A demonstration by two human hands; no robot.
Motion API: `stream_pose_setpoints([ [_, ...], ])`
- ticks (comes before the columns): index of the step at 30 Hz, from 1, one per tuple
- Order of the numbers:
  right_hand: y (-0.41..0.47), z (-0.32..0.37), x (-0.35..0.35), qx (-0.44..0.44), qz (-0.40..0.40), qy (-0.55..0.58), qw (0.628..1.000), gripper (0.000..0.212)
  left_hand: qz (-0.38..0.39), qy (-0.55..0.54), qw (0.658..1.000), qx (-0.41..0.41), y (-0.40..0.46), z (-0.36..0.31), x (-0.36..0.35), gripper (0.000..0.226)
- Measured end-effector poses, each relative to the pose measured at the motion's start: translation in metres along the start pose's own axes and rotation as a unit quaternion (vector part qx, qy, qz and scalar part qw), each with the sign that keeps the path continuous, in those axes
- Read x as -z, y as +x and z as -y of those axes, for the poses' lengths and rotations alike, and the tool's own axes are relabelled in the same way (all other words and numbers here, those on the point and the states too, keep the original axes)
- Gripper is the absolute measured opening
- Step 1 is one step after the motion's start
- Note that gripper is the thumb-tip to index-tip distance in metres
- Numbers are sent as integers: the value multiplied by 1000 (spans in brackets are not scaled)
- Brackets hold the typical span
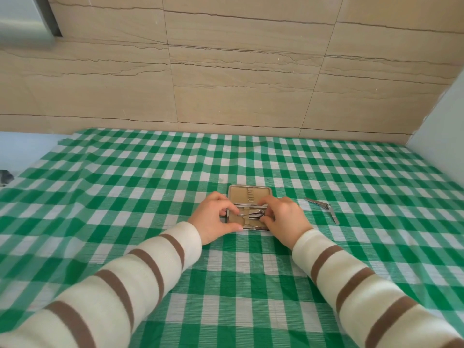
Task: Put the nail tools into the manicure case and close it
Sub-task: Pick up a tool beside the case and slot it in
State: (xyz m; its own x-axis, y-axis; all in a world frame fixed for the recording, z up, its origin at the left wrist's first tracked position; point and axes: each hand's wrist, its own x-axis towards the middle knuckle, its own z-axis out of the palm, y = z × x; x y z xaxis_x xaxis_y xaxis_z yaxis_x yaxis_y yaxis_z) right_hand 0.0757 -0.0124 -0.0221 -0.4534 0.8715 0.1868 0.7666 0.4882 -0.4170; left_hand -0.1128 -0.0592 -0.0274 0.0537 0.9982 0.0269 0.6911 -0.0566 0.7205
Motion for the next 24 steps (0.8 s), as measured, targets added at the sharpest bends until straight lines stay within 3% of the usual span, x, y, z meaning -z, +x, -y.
stream_pose_setpoints([
  [24, 0, -2, 3, 6, 12, 14, 1000, 25, 14, 13, 1000, -5, 4, -2, 2, 33],
])
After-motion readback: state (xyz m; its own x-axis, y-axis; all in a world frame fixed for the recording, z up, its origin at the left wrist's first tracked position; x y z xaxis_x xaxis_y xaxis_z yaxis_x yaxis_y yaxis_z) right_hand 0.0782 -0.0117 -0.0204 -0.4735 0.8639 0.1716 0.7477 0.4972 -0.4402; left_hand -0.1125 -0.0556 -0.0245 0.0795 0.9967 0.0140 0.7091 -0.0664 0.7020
